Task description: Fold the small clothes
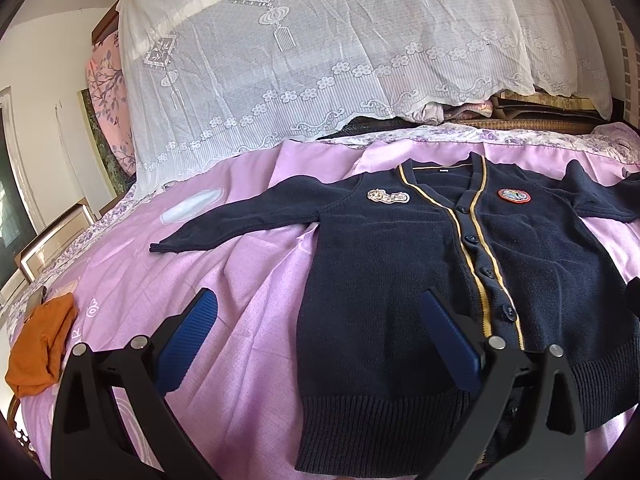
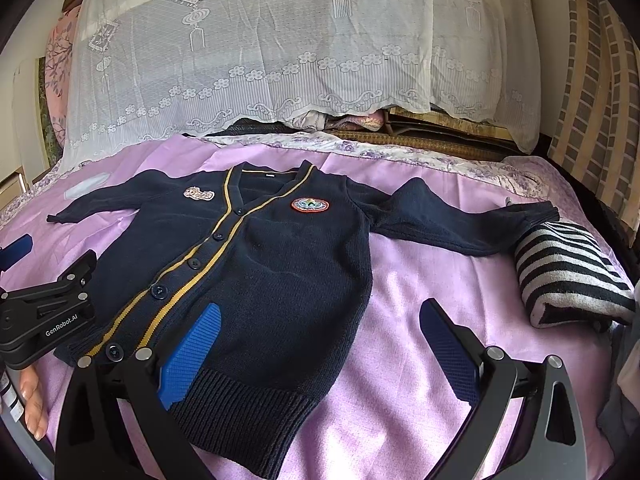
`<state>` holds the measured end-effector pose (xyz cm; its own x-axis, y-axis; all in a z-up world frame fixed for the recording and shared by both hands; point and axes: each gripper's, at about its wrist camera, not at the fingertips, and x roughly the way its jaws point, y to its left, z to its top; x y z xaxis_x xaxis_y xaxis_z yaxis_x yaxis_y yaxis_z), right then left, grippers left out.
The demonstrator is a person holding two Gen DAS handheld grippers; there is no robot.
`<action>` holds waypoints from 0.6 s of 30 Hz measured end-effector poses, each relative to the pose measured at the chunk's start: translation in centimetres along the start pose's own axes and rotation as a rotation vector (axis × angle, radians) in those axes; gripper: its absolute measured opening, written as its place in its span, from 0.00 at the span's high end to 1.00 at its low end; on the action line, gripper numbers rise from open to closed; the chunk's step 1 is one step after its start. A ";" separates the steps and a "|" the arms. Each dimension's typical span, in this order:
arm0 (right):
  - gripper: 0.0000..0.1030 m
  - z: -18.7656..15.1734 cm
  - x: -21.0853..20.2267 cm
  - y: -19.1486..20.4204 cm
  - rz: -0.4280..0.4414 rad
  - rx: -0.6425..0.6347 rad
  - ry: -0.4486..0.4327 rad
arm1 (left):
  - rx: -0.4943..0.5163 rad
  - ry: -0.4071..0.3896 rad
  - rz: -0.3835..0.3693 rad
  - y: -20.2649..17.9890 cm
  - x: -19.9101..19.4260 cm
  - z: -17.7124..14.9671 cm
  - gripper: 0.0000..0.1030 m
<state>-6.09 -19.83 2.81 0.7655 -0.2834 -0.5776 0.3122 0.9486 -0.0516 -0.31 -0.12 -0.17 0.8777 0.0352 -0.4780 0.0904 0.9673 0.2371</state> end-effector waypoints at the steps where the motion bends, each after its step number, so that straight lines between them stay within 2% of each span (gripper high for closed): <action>1: 0.03 0.1 0.0 0.0 0.000 0.001 0.001 | -0.001 0.001 -0.001 0.0 0.1 0.0 0.04; 18: 0.03 0.0 0.2 -0.2 0.001 0.004 0.005 | -0.003 0.003 -0.002 0.2 0.1 0.0 0.04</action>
<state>-5.98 -20.08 2.72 0.7632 -0.2813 -0.5818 0.3132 0.9485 -0.0477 -0.21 0.04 -0.23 0.8760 0.0343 -0.4810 0.0907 0.9680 0.2341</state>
